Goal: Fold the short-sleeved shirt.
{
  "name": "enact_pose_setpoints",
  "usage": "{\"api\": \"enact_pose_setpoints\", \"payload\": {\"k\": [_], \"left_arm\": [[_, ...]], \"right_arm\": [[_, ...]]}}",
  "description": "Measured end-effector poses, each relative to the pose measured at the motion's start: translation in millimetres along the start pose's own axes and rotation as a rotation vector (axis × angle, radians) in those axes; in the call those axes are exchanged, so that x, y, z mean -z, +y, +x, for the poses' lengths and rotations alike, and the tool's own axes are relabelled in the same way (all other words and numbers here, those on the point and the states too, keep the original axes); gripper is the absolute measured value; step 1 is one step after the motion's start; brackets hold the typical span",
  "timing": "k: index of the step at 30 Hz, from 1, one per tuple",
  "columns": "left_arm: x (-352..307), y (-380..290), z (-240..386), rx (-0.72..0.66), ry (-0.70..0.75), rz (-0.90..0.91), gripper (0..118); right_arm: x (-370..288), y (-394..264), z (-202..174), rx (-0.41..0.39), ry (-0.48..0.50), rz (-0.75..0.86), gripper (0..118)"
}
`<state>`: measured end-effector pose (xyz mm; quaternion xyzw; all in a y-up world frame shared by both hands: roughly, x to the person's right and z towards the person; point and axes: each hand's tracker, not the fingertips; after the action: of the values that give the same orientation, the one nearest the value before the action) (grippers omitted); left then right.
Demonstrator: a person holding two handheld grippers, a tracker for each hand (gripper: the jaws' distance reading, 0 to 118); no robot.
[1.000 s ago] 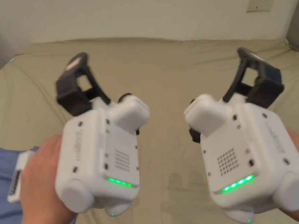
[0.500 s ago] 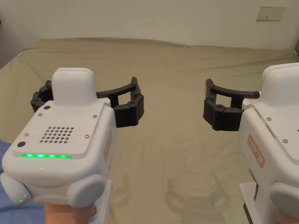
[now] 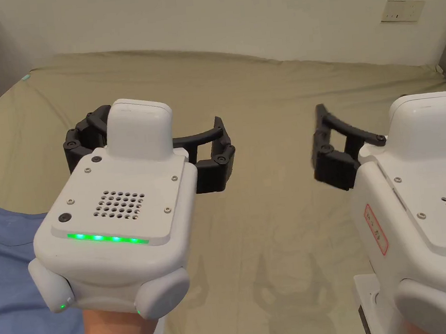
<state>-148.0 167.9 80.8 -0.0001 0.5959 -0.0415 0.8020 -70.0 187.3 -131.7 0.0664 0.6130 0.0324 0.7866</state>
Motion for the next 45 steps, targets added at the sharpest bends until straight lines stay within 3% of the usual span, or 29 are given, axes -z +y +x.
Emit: {"api": "enact_pose_setpoints", "payload": {"k": [1,2,3,4,7,20,30,37,41,45], "left_arm": [[0,0,1,0.004,-0.009,-0.005,73],[-1,-1,3,0.008,-0.009,-0.004,46],[0,-1,4,0.013,-0.003,-0.004,25],[1,-1,5,0.013,0.002,-0.009,16],[3,0,3,-0.009,-0.011,-0.024,4],[3,-3,13,0.031,-0.052,-0.046,0],[-7,5,-24,0.015,0.058,-0.059,0],[-44,16,-91,0.07,0.303,-0.056,0],[-70,19,-121,0.136,0.468,-0.033,0],[-95,20,-148,0.128,0.552,-0.045,0]], "right_arm": [[0,0,0,-0.001,-0.009,0.001,18],[1,0,0,-0.005,-0.024,0.001,6],[1,0,1,-0.004,-0.03,0.003,4],[0,-1,4,0.003,-0.023,0.001,0],[-2,-2,9,0.031,0.023,-0.009,0],[-2,-8,2,-0.029,0.054,-0.035,0],[4,-2,-13,-0.015,0.123,-0.021,0],[17,9,-70,0.068,0.305,0.015,0],[22,8,-110,0.025,0.402,0.016,0],[21,12,-144,0.036,0.511,0.023,0]]}}
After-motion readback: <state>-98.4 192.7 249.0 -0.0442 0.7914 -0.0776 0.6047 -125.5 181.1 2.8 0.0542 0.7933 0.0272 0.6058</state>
